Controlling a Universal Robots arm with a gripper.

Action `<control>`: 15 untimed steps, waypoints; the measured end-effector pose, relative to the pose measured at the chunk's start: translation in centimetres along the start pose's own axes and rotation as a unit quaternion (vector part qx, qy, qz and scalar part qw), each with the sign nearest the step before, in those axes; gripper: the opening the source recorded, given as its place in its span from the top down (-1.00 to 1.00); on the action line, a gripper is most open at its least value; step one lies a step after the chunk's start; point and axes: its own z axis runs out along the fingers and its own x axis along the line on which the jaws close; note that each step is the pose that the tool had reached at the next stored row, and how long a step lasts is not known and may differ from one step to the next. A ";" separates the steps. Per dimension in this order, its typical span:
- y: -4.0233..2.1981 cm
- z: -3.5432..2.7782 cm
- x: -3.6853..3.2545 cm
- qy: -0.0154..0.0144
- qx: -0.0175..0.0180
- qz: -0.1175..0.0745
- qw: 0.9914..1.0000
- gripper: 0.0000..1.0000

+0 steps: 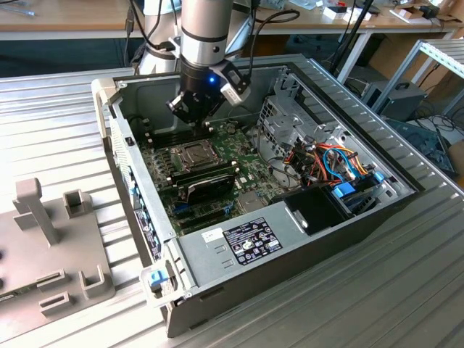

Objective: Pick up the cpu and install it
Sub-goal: 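Install the first cpu locking lever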

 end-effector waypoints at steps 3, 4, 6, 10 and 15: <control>0.00 0.00 0.00 0.000 -0.002 -0.036 0.999 0.79; 0.00 0.00 0.00 0.000 -0.002 -0.045 0.999 0.79; 0.00 0.00 -0.02 0.000 -0.003 -0.051 0.999 0.79; -0.01 0.03 -0.02 0.000 -0.002 -0.043 0.999 0.79; -0.01 0.24 0.00 0.000 0.000 0.008 1.000 0.79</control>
